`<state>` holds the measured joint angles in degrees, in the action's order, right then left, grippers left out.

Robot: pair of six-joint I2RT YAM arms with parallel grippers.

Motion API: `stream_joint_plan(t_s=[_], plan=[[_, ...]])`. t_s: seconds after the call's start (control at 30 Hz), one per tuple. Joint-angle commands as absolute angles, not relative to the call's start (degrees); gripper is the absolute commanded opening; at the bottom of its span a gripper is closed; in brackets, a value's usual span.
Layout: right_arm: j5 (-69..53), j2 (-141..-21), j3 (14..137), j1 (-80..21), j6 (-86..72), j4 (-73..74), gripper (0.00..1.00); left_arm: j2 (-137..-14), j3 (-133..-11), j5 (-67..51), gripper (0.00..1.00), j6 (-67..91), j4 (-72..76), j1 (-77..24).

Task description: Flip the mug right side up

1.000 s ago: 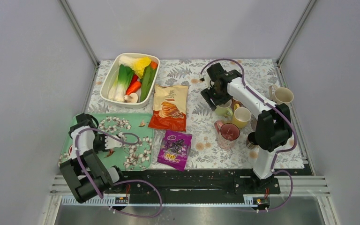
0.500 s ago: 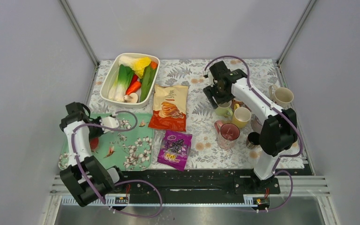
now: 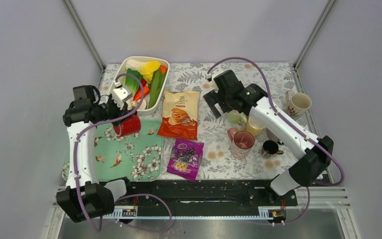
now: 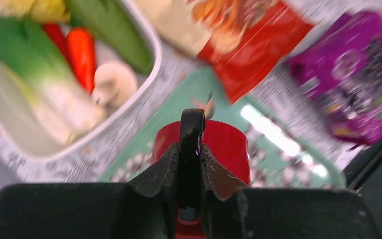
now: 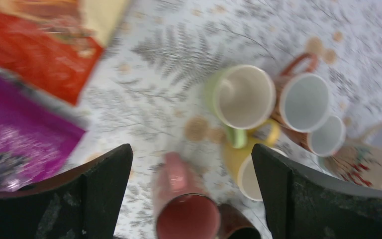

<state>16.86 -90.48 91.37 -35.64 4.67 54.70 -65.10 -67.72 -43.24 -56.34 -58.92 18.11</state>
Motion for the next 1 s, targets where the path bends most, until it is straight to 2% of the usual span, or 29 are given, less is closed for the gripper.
stream_joint_plan(t_s=[0.0,0.07,0.13,0.23,0.47,0.6,0.67,0.7,0.73,0.8,0.83,0.9,0.93,0.97], plan=[[6.67,-80.96,84.06,-44.12,3.99,37.05,0.99,-61.12,-72.72,-53.75,0.0,-34.95,-48.88,9.23],[-7.48,-76.44,76.74,-45.62,-0.27,23.39,0.99,-59.87,-73.39,-53.44,0.0,-30.28,-46.34,4.44],[-19.68,-73.21,68.58,-45.83,-8.54,3.52,1.0,-58.9,-74.05,-53.81,0.0,-26.45,-44.34,0.75],[-29.31,-73.49,62.53,-46.08,-19.94,-15.17,0.99,-58.0,-75.4,-55.71,0.0,-20.94,-41.85,-3.5],[-38.18,-81.63,64.5,-49.4,-29.5,-23.98,0.98,-59.01,-79.41,-57.02,0.0,-13.93,-39.06,-8.55],[-42.02,-83.26,64.53,-51.28,-34.49,-31.46,0.89,-59.45,-78.96,-56.13,0.0,-12.48,-37.3,-10.99],[-43.47,-83.94,65.2,-52.19,-35.47,-33.69,0.77,-59.7,-78.65,-56.1,0.0,-11.47,-36.26,-11.73],[-44.07,-84.32,65.69,-52.42,-35.9,-34.45,0.66,-59.82,-78.52,-56.34,0.0,-10.83,-35.68,-11.96],[-44.54,-84.76,66.14,-52.46,-36.35,-34.83,0.5,-59.85,-78.31,-56.8,0.0,-10.13,-34.96,-12.1],[-43.62,-84.7,66.41,-52.39,-35.27,-33.37,0.1,-59.79,-78.1,-56.74,0.0,-9.59,-34.27,-12.21],[-41.4,-83.73,66.14,-52.37,-32.76,-30.79,0.0,-59.58,-77.93,-55.84,0.0,-9.68,-34.27,-12.22],[-34.63,-80.98,66.62,-52.02,-24.93,-20.32,0.0,-58.74,-77.52,-51.12,0.01,-10.43,-35.24,-12.16],[-29.64,-79.5,67.59,-51.77,-20.46,-11.05,0.0,-58.4,-77.33,-48.11,0.13,-10.72,-35.85,-12.13],[-24.84,-78.32,68.69,-51.45,-16.41,-4.51,0.0,-57.99,-76.88,-44.84,0.34,-11.43,-36.51,-12.13]])
